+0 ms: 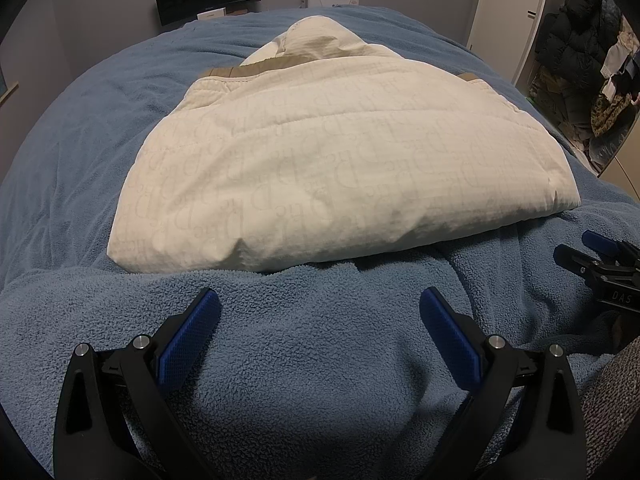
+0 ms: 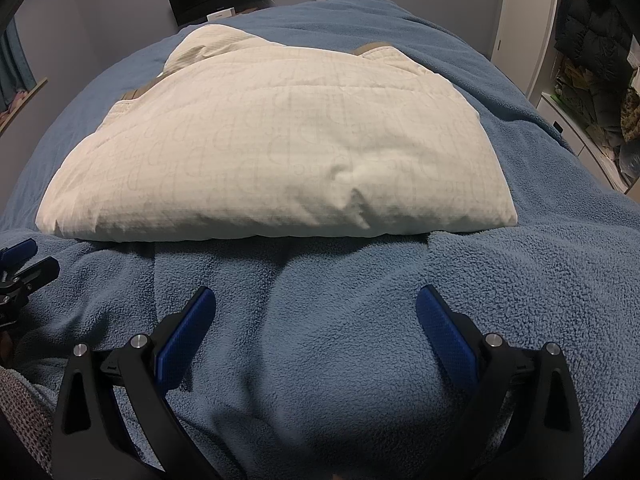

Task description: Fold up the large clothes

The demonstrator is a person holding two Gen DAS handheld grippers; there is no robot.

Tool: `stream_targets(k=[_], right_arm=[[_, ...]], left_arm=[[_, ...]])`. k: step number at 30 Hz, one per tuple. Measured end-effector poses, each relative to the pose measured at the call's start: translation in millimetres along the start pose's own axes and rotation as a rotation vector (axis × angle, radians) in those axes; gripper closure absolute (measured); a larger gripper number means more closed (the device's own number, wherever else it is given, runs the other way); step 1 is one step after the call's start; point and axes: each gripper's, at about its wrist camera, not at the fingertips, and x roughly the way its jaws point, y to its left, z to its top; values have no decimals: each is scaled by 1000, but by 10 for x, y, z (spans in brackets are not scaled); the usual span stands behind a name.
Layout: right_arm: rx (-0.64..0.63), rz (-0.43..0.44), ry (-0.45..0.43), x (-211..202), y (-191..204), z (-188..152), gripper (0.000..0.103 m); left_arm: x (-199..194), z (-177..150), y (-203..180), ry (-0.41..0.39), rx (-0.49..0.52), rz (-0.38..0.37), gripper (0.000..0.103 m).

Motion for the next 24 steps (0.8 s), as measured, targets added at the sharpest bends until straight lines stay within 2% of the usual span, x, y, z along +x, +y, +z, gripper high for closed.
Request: stream_targets(k=[24], right_arm=[[0, 0, 1, -3, 1, 3, 8]], left_arm=[[-9, -20, -50, -2, 24, 18, 6]])
